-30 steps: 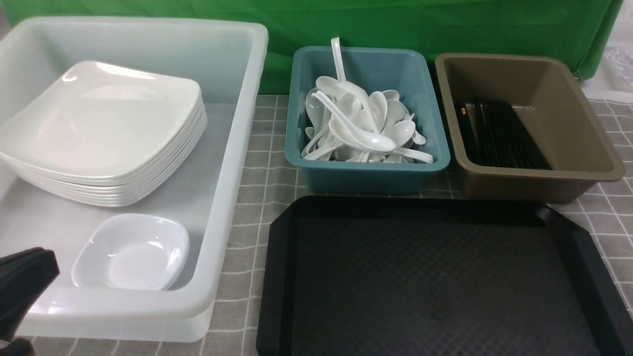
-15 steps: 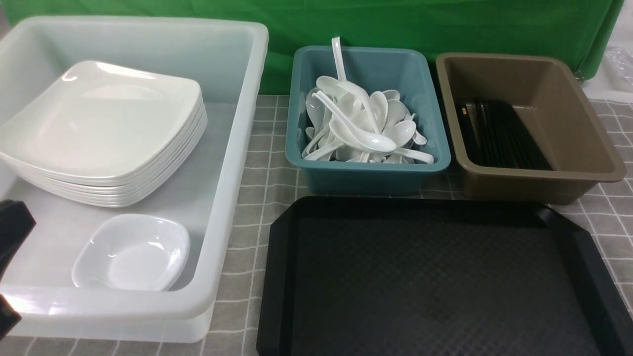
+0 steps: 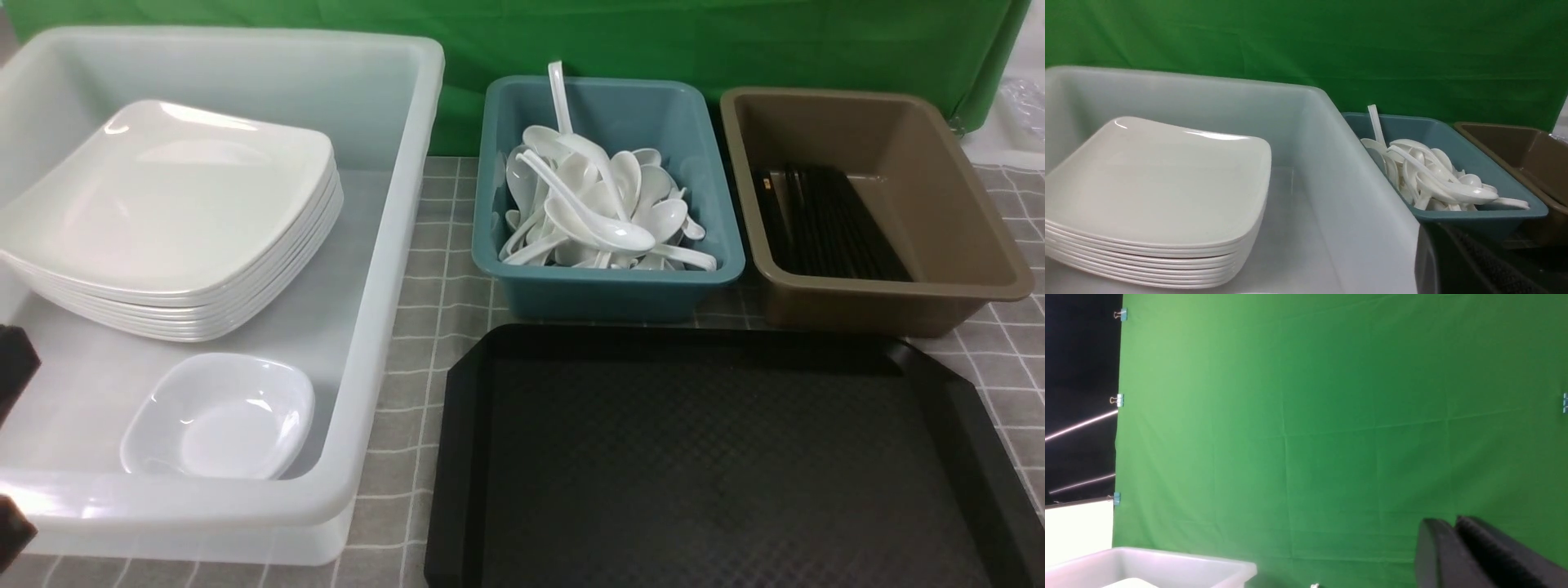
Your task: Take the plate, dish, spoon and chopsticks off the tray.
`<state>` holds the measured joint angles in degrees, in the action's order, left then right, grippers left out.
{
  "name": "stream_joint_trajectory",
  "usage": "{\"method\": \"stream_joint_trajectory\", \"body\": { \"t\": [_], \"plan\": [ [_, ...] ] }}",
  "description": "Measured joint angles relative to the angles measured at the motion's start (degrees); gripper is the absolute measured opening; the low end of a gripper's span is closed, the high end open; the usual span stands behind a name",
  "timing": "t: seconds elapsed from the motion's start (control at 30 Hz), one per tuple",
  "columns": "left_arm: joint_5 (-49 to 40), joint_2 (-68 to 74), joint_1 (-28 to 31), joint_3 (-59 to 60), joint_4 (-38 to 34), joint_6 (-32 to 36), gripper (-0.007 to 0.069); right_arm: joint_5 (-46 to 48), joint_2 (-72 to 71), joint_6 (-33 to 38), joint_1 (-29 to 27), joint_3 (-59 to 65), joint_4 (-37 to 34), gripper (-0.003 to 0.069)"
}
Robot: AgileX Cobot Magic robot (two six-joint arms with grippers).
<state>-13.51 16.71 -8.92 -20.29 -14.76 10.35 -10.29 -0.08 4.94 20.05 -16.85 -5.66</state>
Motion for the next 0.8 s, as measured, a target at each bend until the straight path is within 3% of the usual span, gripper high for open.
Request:
{"method": "stream_joint_trajectory", "body": {
  "t": [0.1, 0.37, 0.8],
  "plan": [
    [0.1, -3.0, 1.1, 2.4, 3.9, 0.1, 0.0005, 0.0, 0.0, 0.0, 0.0, 0.0, 0.0, 0.0097],
    [0.4, -15.8, 11.7, 16.8, 8.1, 0.1, 0.0005, 0.3, 0.0, 0.0, 0.0, 0.0, 0.0, 0.0127],
    [0.3, -16.8, 12.2, 20.7, 9.8, -0.7, 0.0005, 0.4, 0.0, 0.0, 0.0, 0.0, 0.0, 0.0143]
  ]
}}
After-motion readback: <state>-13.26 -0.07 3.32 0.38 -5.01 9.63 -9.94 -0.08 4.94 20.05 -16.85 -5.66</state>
